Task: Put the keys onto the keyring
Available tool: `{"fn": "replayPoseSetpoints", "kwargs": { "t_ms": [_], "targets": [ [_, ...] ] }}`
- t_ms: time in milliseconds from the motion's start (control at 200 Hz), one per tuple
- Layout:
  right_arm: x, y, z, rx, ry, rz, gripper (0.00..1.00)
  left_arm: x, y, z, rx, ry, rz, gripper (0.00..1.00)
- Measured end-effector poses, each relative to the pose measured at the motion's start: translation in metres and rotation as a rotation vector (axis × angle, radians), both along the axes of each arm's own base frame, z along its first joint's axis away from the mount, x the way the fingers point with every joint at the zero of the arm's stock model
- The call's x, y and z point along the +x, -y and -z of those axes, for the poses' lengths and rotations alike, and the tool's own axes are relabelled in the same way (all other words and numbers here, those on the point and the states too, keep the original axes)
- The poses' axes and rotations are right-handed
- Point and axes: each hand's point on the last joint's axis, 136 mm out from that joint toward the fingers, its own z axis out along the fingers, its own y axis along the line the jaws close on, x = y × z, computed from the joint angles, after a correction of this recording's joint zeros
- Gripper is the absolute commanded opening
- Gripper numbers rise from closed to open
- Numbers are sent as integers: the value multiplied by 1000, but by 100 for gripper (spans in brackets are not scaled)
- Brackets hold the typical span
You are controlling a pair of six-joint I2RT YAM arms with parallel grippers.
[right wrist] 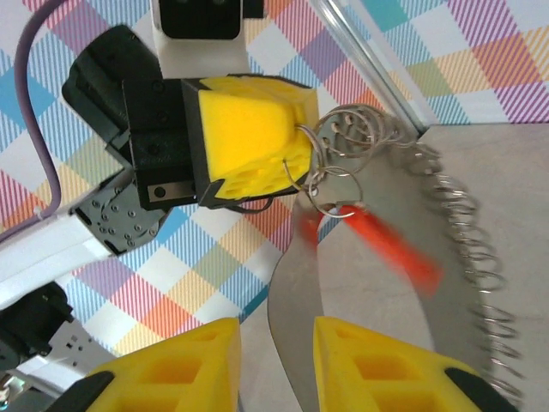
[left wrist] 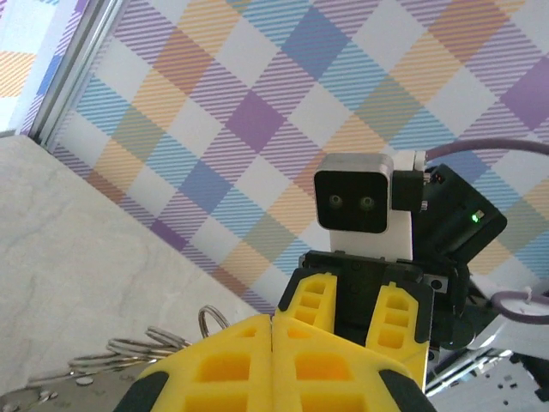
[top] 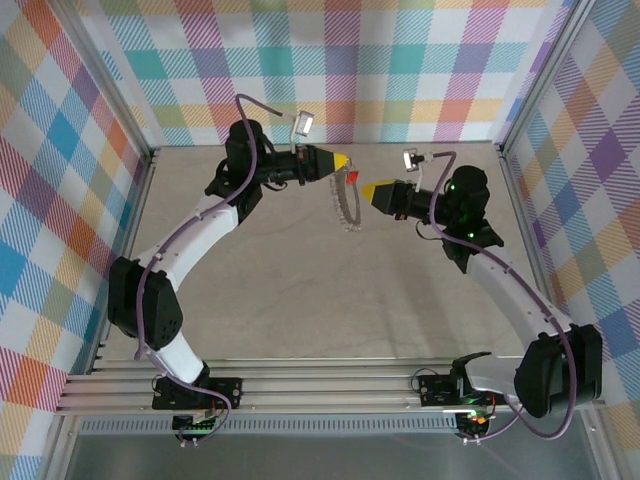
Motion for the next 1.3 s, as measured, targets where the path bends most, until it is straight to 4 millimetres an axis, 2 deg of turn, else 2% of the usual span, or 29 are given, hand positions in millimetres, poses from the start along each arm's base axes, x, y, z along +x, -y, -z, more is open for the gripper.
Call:
{"fn": "replayPoseSetpoints", "kwargs": {
  "t_ms": [200, 320, 430, 635, 940, 1130, 1220, 1300],
  "targets": [
    [2, 12, -14, 3, 53, 110, 52, -10, -2, -15, -53, 36, -5, 0],
    [1, 18, -20, -8, 84, 171, 57, -20, 0, -25, -79, 67, 10, 0],
    [3, 17, -17, -28, 92, 192, 58, -28, 3, -32, -95, 89, 25, 0],
    [0, 2, -7, -73, 89, 166, 59, -33, 6, -34, -106, 106, 43, 0],
    [-7, -16, -19, -95, 153, 127, 59, -36, 8, -32, -107, 112, 56, 0],
    [-2, -25, -11, -115, 142, 115, 58, -38, 8, -32, -107, 114, 63, 0],
    [3, -28, -6, -128, 134, 122, 55, -38, 8, -32, -107, 115, 65, 0],
    [5, -28, -3, -135, 129, 127, 48, -38, 8, -32, -107, 114, 66, 0]
  ]
}}
